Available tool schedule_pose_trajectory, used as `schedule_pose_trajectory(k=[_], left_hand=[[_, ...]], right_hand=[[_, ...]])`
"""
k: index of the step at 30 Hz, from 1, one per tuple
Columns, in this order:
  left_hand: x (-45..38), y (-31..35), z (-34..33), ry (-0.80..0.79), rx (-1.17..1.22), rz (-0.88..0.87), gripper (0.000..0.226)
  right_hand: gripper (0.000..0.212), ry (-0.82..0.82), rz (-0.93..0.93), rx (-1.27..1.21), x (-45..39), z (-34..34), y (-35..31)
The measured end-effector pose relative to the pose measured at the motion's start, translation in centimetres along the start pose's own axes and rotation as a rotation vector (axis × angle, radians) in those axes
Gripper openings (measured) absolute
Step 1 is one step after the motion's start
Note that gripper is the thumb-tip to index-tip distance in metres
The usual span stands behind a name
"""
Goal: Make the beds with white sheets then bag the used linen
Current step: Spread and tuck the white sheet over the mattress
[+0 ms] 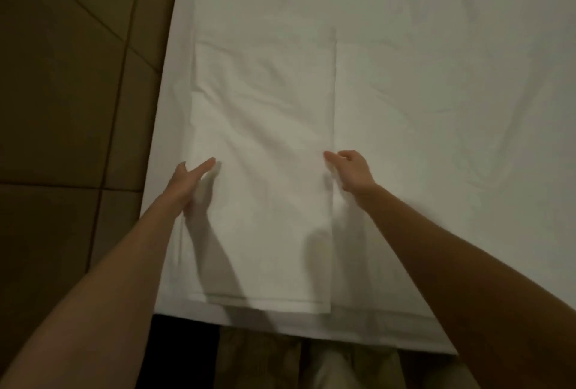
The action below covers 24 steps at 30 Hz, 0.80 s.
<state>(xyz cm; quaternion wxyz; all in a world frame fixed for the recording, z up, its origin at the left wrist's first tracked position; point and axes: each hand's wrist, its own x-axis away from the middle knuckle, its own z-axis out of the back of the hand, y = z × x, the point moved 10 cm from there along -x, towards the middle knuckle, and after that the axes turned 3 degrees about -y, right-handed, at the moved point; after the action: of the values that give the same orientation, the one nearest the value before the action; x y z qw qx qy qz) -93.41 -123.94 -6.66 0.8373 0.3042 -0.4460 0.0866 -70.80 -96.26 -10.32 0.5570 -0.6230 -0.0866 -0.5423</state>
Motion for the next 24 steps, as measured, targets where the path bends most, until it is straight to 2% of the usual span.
schedule_pose_trajectory(k=[2,4,6,9,10,15,19,22,24], left_hand=[[-1.8,-2.1,0.4,0.014,0.021,-0.003,0.132],[-4.7,-5.2,1.0,0.032,0.050,0.020,0.142],[-3.7,-4.9,0.6,0.013,0.112,0.038,0.129],[-2.3,-3.9,-0.2,0.014,0.183,0.031,0.079],[-2.4,-3.8,-0.4,0.019,0.182,0.028,0.071],[-0.9,-2.1,-0.5,0.057,0.195,-0.025,0.054],[0.6,0.5,-4.8,-0.053,0.238,-0.069,0.034],[1.9,1.1,-9.5,-0.076,0.367,-0.056,0.039],[3.2,-0.6,-13.1,-0.102,0.422,-0.003,0.050]], right_hand=[[0.058,-0.029,-0.115,-0.031,0.2,-0.4,2.7],[0.061,-0.101,-0.188,-0.102,1.1,-2.1,4.7],[0.051,-0.145,-0.195,-0.162,1.8,-3.7,5.4],[0.045,-0.120,-0.153,-0.236,2.2,-4.6,4.9],[0.045,-0.100,-0.131,-0.243,1.9,-4.4,4.7],[0.035,-0.114,-0.013,-0.228,1.7,-2.9,2.8],[0.037,-0.062,0.084,-0.176,0.6,2.7,-0.6],[0.034,-0.061,0.110,-0.122,-0.3,8.1,-3.6],[0.038,-0.078,0.081,-0.044,-0.9,11.1,-3.9]])
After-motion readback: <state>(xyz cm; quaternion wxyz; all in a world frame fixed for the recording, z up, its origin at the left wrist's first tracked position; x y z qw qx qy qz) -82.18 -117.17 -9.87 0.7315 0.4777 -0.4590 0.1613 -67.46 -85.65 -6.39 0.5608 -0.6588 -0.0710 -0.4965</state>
